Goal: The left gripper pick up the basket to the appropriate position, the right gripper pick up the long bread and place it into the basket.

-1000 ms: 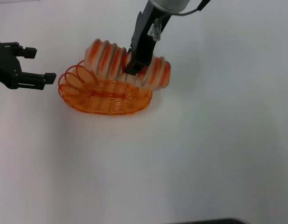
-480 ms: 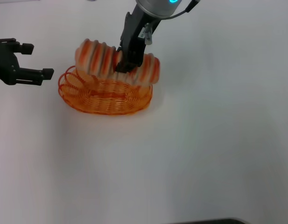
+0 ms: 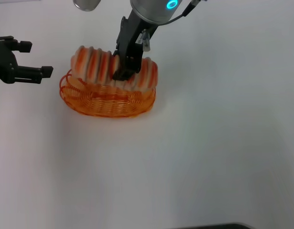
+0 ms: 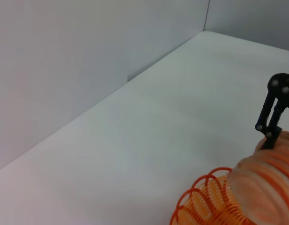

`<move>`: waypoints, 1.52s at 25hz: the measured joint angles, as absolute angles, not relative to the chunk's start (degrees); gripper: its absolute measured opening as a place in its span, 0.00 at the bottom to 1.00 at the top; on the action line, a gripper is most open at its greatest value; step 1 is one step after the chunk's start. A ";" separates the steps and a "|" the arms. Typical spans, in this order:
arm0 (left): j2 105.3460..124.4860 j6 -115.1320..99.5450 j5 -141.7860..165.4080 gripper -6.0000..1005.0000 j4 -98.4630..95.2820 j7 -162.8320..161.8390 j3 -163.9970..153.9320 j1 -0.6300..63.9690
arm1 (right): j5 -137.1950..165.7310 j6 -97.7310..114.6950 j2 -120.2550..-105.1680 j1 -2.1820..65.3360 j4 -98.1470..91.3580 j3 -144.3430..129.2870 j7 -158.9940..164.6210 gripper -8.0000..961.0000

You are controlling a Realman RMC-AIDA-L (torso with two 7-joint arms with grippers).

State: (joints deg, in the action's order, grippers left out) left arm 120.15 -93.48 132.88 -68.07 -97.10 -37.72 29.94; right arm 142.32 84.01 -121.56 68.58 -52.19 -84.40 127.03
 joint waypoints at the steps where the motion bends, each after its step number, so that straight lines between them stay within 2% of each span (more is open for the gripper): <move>1: 120.15 -93.44 132.88 0.88 -68.07 -97.08 -37.73 29.97 | 142.16 83.98 -121.55 68.52 -52.19 -84.39 127.02 0.39; 3: 120.15 -93.38 132.88 0.88 -67.99 -97.06 -37.74 29.98 | 141.58 83.55 -121.47 68.30 -52.19 -84.26 127.02 0.39; 8: 120.15 -93.31 132.89 0.88 -67.72 -97.10 -38.03 30.01 | 141.02 82.30 -121.22 67.60 -52.19 -84.15 127.11 0.65; 14: 120.20 -93.32 132.89 0.88 -67.50 -97.11 -37.80 29.87 | 140.98 81.41 -121.15 67.16 -52.24 -84.14 127.56 0.86; 19: 120.29 -93.24 132.79 0.88 -67.44 -96.90 -37.58 29.52 | 137.09 78.19 -120.49 64.53 -52.77 -83.09 127.04 0.98; 27: 120.45 -93.13 130.48 0.88 -65.69 -95.80 -36.91 28.98 | 120.57 74.53 -119.76 54.49 -52.92 -72.09 112.45 0.98; 38: 120.46 -92.40 129.91 0.88 -62.35 -95.33 -36.93 29.89 | 99.96 80.32 -119.69 34.60 -52.73 -63.44 88.59 0.98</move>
